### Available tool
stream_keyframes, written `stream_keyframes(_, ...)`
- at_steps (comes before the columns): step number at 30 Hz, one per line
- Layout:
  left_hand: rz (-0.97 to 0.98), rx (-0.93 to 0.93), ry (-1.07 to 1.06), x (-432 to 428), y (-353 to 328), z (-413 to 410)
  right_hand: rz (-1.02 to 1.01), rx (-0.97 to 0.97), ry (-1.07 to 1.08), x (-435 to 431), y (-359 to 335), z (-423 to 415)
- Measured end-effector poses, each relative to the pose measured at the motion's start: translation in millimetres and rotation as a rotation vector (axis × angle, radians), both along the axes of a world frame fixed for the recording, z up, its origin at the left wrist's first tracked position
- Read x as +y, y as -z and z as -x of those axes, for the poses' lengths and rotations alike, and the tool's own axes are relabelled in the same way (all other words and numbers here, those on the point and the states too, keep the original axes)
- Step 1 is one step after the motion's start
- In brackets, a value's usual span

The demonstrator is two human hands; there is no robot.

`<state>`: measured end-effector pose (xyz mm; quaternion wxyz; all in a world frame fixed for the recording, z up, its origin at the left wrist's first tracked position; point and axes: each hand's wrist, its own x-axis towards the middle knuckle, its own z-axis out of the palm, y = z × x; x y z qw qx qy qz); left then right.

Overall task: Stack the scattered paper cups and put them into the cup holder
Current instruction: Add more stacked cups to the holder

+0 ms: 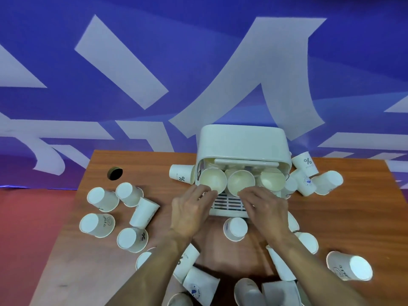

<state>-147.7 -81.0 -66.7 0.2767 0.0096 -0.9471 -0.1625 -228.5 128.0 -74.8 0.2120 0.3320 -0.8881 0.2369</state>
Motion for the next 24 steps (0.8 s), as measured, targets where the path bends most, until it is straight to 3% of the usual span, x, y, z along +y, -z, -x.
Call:
stream_keyframes(5, 0.002, 0.008, 0.032, -5.6, 19.4, 6.6, -0.024, -0.016, 0.041, 1.2, 8.5, -2.7)
stream_keyframes(14, -0.078, -0.115, 0.018, -9.2, 34.9, 13.6, -0.096, -0.227, 0.006, -7.8, 14.2, -0.4)
stream_keyframes(24, -0.023, -0.265, 0.033, -18.0, 27.6, 21.7, -0.128, -0.235, 0.001, -15.1, 14.4, 6.5)
